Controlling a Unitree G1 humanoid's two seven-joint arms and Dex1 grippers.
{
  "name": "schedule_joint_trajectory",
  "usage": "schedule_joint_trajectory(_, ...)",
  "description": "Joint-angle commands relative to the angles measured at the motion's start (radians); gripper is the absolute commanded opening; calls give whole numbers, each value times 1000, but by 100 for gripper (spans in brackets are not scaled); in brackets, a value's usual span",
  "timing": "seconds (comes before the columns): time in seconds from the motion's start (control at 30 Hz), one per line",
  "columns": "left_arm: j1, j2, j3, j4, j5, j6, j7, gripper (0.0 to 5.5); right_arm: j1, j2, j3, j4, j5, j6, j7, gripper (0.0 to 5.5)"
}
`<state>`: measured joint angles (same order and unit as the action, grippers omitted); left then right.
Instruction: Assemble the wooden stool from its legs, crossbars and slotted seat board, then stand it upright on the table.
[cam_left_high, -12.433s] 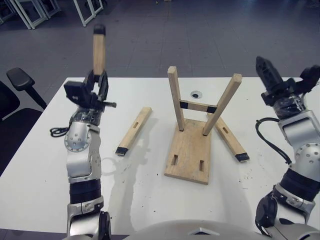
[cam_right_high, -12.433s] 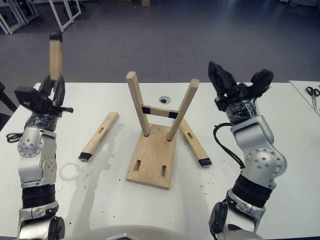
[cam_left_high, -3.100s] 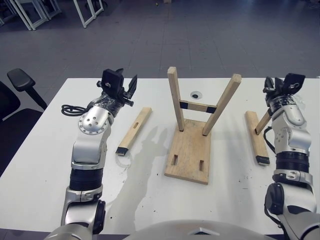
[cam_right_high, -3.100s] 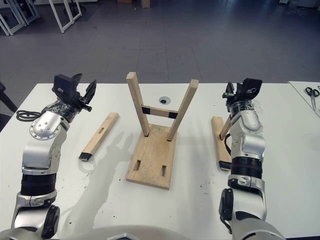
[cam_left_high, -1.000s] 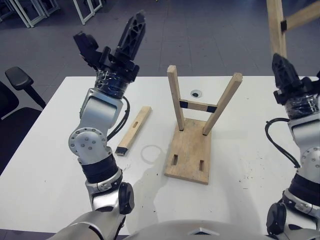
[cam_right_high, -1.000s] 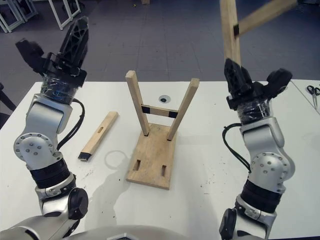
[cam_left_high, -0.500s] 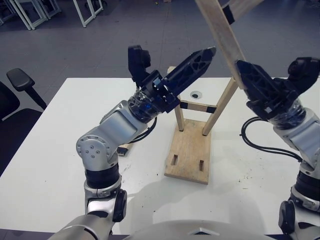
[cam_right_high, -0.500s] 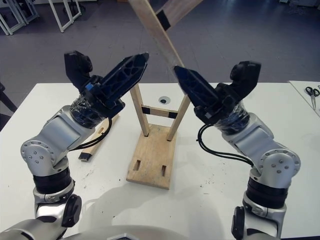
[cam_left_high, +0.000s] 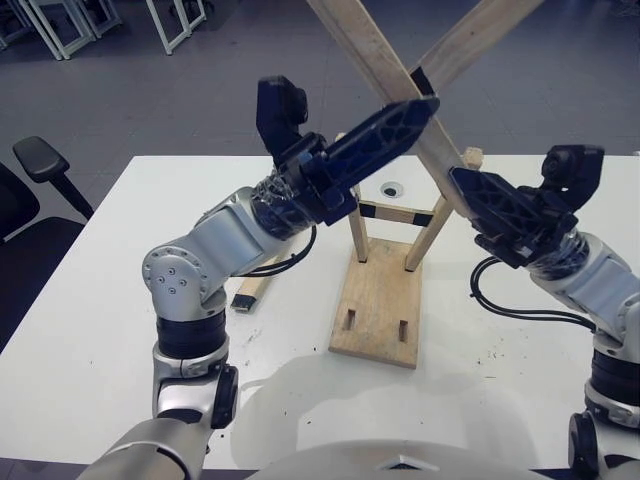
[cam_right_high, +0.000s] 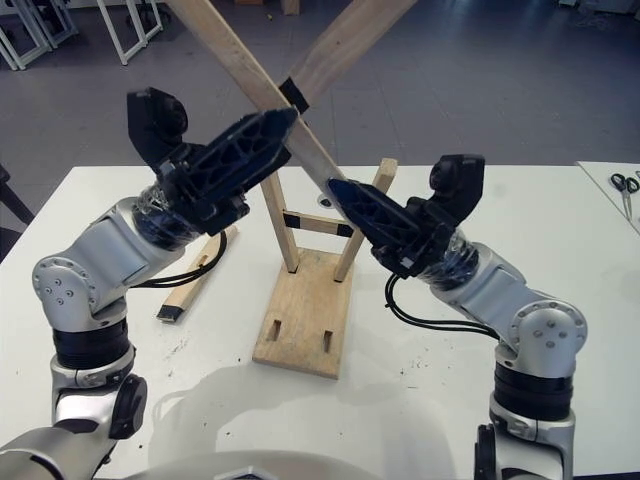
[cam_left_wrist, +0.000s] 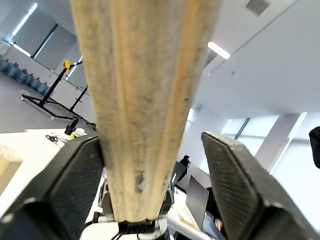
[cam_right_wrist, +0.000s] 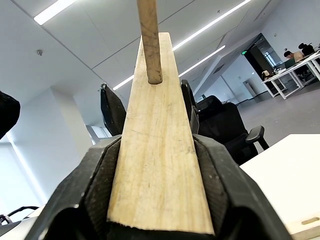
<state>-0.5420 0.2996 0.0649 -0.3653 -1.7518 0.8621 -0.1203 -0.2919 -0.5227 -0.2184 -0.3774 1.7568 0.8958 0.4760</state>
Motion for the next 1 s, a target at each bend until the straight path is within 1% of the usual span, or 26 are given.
schedule_joint_trajectory(0.03,-39,21,-5,42,10,3,-2,264,-15,-31,17,18,-13,30,36,203)
schedule_joint_trajectory(0.1,-42,18,-4,48,15,-4,-1,224,-32,-33,30,35,-23,41,46,203)
schedule_joint_trajectory(0.13,-39,18,-8,45,17,-1,-6,217,-38,-34,34,42,-26,44,50,203)
schedule_joint_trajectory(0.3,-27,46,-12,47,31,28,-49,215,-52,-48,39,64,-38,49,65,203)
schedule_joint_trajectory(0.4,-52,58,21,84,59,4,-63,214,-46,-60,38,73,-56,57,81,203)
schedule_joint_trajectory(0.43,-64,58,38,103,70,-12,-65,213,-44,-62,38,76,-58,62,87,241)
schedule_joint_trajectory(0.47,-75,56,62,124,75,-32,-65,210,-40,-67,40,76,-67,69,97,255)
schedule_joint_trajectory(0.5,-82,59,83,136,76,-45,-66,204,-34,-72,43,75,-76,77,107,282)
schedule_joint_trajectory(0.6,-78,85,134,145,95,-63,-80,204,-16,-93,47,82,-140,89,135,334)
schedule_joint_trajectory(0.63,-71,97,150,144,107,-67,-83,204,-3,-109,50,87,-180,92,149,339)
schedule_joint_trajectory(0.67,-63,115,163,142,129,-67,-92,204,13,-133,60,87,-242,89,175,339)
schedule_joint_trajectory(0.7,-46,147,164,129,182,-64,-118,204,35,-178,94,75,-349,73,218,339)
schedule_joint_trajectory(0.77,18,221,142,71,321,-64,-205,204,64,-298,234,32,-650,-24,313,339)
schedule_joint_trajectory(0.83,83,265,112,14,425,-74,-289,204,72,-398,388,-8,-930,-159,397,339)
schedule_joint_trajectory(0.93,196,322,37,-48,599,-124,-440,204,49,-463,589,1,-1281,-366,491,339)
schedule_joint_trajectory(1.0,249,340,3,-61,686,-170,-531,204,29,-469,668,20,-1419,-452,539,339)
